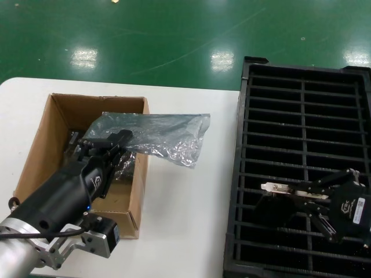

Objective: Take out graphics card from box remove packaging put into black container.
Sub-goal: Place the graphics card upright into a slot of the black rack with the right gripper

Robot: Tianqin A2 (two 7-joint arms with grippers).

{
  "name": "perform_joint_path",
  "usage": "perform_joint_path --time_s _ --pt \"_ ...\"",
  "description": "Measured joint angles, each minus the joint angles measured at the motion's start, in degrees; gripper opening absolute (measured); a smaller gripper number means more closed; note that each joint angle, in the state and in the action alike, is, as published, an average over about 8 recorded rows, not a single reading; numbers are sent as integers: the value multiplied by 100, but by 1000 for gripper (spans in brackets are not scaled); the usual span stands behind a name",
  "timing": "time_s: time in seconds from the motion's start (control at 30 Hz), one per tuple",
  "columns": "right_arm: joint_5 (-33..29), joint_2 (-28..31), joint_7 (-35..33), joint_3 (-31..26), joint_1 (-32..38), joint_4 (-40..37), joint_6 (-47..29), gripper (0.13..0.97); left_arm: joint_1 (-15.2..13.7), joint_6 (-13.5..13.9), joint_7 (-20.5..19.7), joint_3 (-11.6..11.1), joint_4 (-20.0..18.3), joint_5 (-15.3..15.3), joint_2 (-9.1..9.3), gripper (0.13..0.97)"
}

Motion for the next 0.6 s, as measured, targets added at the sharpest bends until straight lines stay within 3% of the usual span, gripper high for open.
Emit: perform_joint_path --time_s 0.6 --pt "135 -54 -254 -168 180 -324 -26 199 0 0 0 0 0 0 0 140"
